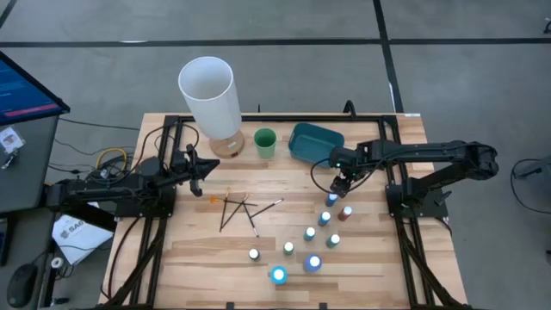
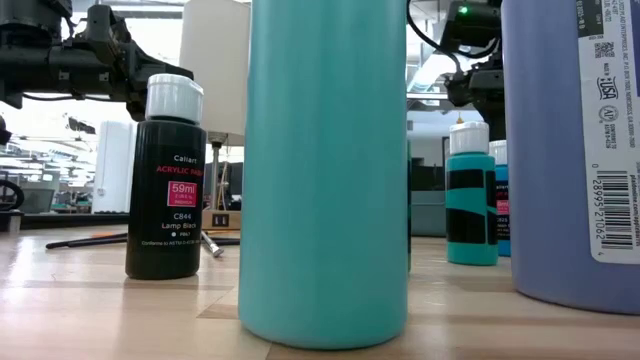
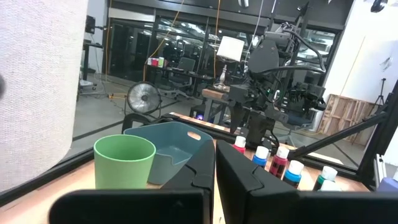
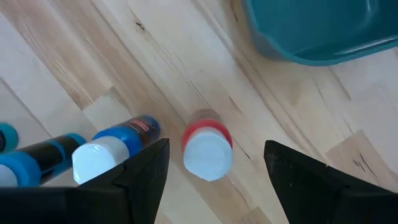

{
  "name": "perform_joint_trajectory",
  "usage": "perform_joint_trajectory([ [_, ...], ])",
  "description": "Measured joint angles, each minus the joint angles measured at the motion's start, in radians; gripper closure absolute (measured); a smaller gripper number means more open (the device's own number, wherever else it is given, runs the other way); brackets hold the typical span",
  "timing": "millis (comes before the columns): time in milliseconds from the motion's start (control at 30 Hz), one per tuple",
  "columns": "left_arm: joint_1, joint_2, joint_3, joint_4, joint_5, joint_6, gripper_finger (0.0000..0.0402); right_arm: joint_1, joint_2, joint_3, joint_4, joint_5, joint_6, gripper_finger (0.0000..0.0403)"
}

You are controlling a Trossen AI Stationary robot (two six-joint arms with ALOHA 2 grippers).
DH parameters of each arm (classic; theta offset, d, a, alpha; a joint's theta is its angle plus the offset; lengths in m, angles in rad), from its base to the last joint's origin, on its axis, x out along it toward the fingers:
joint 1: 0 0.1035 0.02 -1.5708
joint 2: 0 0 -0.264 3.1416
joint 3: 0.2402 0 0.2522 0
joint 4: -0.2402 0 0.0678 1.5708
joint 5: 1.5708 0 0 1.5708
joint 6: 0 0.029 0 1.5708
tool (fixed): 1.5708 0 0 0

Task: Pick & Place Paint Supplies
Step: Put the top red paint bottle into the blue bin

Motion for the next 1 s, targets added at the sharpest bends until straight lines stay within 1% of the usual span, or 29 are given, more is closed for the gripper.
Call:
perform_joint_trajectory([
  [300, 0.0, 0.0, 0.0, 0.0, 0.001, 0.0, 0.0399, -0.001, 0.103, -0.001, -0.003, 0.0, -0.049, 0.0145],
  [500, 0.0, 0.0, 0.0, 0.001, 0.001, 0.0, 0.0399, -0.007, 0.11, 0.0, -0.006, 0.001, -0.057, 0.0154],
  [767, 0.0, 0.0, 0.0, 0.002, 0.004, 0.0, 0.0399, -0.007, 0.061, 0.0, -0.008, 0.0, -0.059, 0.0206],
  [833, 0.0, 0.0, 0.0, 0.002, 0.005, 0.0, 0.0399, -0.007, 0.057, 0.0, -0.008, 0.0, -0.059, 0.0229],
  [967, 0.0, 0.0, 0.0, 0.002, 0.005, 0.0, 0.0399, -0.007, 0.059, 0.0, -0.011, 0.0, -0.061, 0.0288],
  [1000, 0.0, 0.0, 0.0, 0.002, 0.005, 0.0, 0.0399, -0.007, 0.062, 0.001, -0.011, -0.002, -0.066, 0.0295],
])
